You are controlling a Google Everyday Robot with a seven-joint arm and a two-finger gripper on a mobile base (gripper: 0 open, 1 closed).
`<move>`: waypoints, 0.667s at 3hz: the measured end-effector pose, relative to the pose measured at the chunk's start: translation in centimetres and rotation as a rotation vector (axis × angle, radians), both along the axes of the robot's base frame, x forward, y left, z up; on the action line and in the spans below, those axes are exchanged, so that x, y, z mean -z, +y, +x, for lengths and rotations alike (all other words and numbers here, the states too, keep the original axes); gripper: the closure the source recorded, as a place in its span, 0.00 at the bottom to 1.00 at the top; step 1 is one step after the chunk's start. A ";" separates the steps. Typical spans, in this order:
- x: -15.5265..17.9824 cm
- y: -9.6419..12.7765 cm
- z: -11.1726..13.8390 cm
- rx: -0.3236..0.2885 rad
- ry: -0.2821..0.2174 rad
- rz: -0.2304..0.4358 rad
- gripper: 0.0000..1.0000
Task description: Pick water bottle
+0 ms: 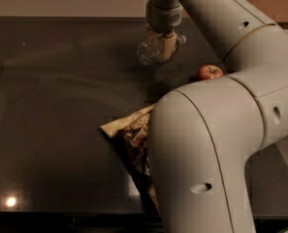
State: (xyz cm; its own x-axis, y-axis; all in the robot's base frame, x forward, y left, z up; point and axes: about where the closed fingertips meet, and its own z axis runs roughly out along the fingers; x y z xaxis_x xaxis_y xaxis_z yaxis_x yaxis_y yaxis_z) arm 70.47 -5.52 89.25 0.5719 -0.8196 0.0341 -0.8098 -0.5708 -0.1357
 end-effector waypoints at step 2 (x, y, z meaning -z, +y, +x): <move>-5.9 2.0 -1.7 -0.078 -0.079 0.060 1.00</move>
Offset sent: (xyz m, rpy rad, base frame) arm -0.0737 0.0071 0.0958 0.0211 0.0696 0.1368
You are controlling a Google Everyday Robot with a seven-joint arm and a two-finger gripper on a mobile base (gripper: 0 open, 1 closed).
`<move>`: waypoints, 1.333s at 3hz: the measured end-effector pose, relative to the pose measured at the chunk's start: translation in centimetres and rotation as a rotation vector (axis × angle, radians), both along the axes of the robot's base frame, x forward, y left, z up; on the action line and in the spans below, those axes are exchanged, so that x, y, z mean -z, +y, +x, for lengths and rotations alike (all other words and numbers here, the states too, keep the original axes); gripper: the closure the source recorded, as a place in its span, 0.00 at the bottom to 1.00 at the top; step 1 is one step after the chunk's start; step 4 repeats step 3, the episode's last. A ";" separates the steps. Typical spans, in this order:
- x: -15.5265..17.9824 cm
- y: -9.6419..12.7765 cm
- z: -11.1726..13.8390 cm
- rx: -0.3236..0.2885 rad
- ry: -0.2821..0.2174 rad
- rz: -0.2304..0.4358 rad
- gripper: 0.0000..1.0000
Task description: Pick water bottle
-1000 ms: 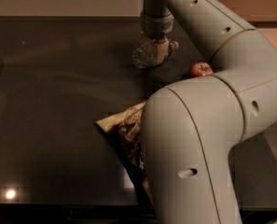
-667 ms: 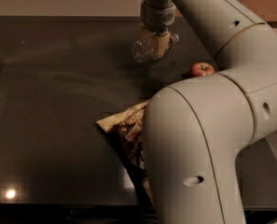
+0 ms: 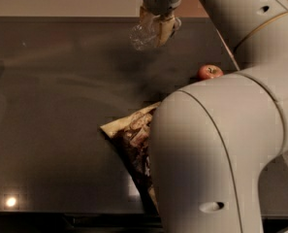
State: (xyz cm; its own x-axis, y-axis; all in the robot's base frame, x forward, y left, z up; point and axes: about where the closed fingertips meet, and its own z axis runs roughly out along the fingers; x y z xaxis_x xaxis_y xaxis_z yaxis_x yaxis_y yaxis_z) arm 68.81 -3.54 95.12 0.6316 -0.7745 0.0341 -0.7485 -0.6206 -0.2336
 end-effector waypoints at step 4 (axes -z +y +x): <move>-3.1 2.4 -0.4 -0.105 -0.072 0.052 1.00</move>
Offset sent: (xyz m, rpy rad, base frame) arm -0.0774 -0.0098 0.0443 -0.0619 0.1841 0.1644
